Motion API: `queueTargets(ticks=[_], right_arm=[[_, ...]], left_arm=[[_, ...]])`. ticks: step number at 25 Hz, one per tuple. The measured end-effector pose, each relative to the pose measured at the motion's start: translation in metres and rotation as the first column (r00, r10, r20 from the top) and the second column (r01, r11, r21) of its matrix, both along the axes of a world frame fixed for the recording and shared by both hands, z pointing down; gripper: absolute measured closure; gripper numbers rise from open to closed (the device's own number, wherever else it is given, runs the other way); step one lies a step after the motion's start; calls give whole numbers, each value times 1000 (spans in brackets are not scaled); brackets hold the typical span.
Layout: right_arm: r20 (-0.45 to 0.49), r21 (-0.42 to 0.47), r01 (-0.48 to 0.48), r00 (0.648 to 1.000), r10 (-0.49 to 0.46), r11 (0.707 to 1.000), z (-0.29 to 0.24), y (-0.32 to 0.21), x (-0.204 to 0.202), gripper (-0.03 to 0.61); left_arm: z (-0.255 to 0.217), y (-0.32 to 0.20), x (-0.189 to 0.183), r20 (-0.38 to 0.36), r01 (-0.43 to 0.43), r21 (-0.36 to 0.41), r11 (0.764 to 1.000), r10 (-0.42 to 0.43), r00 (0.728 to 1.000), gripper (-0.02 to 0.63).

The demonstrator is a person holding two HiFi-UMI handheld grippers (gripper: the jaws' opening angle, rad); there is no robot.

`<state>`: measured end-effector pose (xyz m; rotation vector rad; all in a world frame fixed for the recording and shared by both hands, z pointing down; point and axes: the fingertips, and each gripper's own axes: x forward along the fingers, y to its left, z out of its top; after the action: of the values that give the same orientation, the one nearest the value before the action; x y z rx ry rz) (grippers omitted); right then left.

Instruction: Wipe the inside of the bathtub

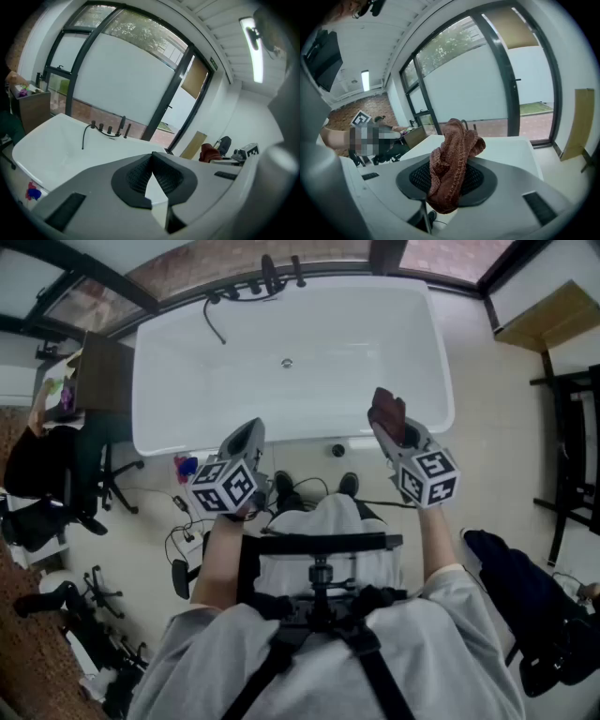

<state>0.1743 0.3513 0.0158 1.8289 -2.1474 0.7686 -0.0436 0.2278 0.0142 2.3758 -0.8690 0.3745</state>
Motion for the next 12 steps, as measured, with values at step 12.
queueTargets(ticks=[12], right_arm=[[-32,8,342,939,-342,940,2,-37,-24,449]], left_arm=[[-3,5,-24,41,152,93,984,-156,987,606]])
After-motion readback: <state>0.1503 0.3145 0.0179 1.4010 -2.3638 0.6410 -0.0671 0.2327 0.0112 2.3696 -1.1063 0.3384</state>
